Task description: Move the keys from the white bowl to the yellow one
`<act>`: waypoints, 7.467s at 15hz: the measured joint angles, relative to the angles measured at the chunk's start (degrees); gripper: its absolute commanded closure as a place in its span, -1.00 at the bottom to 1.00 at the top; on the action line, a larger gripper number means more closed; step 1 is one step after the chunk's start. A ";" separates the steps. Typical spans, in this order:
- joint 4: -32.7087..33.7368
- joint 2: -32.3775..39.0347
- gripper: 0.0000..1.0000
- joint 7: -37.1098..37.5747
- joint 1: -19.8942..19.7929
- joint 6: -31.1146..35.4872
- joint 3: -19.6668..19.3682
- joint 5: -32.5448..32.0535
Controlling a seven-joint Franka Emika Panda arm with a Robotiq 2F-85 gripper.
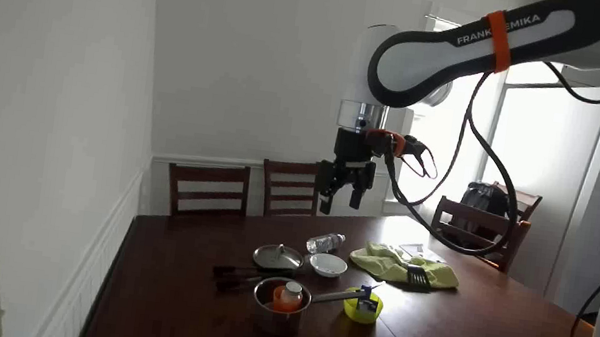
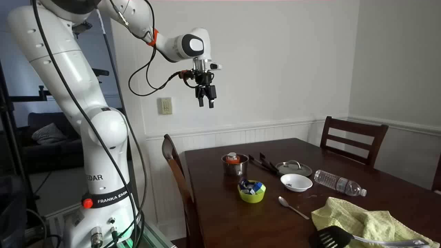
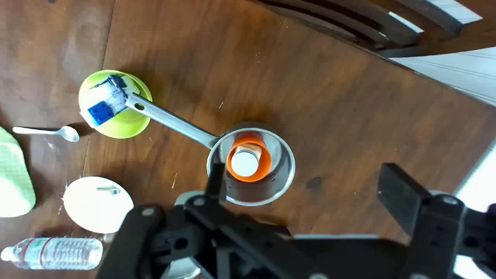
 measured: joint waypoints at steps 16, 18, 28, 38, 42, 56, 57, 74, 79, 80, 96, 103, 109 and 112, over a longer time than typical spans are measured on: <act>-2.48 6.10 -1.00 2.86 -11.10 8.03 -8.79 -7.17; -2.36 9.52 -1.00 3.48 -13.40 10.28 -11.26 -8.88; 9.66 24.64 -1.00 0.47 -15.29 3.59 -16.98 -11.15; 10.36 25.65 -1.00 2.16 -15.40 7.91 -19.27 -7.40; 12.64 29.93 -1.00 -0.39 -16.54 15.39 -20.22 5.97; 30.02 50.89 -1.00 -3.56 -18.05 13.22 -19.39 15.37; 30.05 51.03 -1.00 -3.54 -18.04 13.26 -19.33 15.37; 49.49 71.71 0.03 -7.19 -23.43 21.55 -10.12 21.10; 52.71 75.37 -0.01 -7.07 -23.46 17.46 -10.19 21.04; 53.06 75.66 0.24 -6.98 -23.51 17.06 -10.35 21.04; 55.67 75.13 0.98 -7.00 -24.02 10.96 -11.57 20.98; 43.91 61.67 0.98 -20.46 -24.28 11.11 -12.69 20.77; 27.79 48.69 0.98 -35.67 -23.41 6.36 -11.32 18.11; 21.41 44.34 0.98 -39.93 -22.17 7.13 -11.02 17.59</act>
